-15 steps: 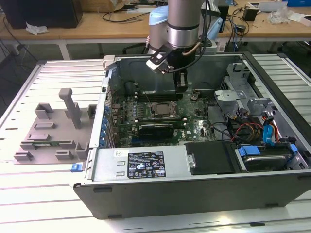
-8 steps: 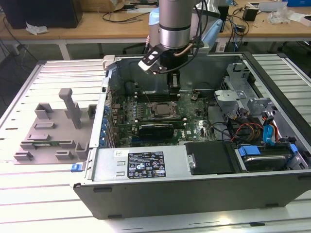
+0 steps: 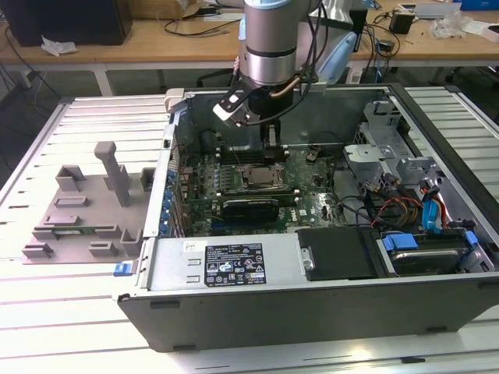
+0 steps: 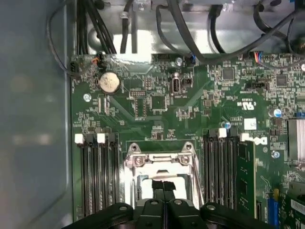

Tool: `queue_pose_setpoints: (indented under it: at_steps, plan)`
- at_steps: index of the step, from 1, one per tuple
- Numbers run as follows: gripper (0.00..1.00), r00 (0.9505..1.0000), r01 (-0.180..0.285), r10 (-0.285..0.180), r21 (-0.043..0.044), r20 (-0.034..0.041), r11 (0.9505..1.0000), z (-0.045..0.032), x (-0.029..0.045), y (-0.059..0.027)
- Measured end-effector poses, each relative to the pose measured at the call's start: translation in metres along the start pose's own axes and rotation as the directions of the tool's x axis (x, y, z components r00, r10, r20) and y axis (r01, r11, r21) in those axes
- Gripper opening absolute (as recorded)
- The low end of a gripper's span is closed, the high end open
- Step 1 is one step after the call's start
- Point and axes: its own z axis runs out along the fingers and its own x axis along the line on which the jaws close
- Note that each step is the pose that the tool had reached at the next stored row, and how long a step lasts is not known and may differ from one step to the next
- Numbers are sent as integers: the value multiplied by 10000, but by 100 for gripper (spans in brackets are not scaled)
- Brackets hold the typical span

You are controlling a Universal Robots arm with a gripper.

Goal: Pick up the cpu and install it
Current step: 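Close the cpu cover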

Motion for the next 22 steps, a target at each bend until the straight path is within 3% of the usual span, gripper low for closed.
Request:
queue_pose_setpoints:
  at_steps: [4, 7, 8, 10, 12, 14, 15, 17, 18, 19, 22]
  plan:
    - [11, 10000, 4, -4, 0, 7, 10000, 4, -12, -39]
    - [11, 9983, 577, -577, -22, -11, 9983, 5, -11, -39]
    - [11, 9951, 989, -989, -38, -23, 9951, 5, -11, -39]
    - [11, 9907, 1358, -1358, -53, -33, 9907, 5, -12, -39]
    - [11, 9796, 2007, -2008, -81, -50, 9796, 6, -11, -39]
    - [11, 9640, 2657, -2658, -110, -66, 9640, 8, -11, -39]
    - [11, 9533, 3017, -3018, -126, -73, 9533, 8, -11, -39]
    - [11, 9387, 3444, -3446, -147, -81, 9387, 9, -11, -39]
    - [11, 9253, 3789, -3791, -163, -86, 9253, 10, -11, -39]
    - [11, 9190, 3940, -3942, -171, -89, 9190, 11, -11, -39]
    - [11, 8908, 4540, -4543, -201, -95, 8908, 12, -11, -39]
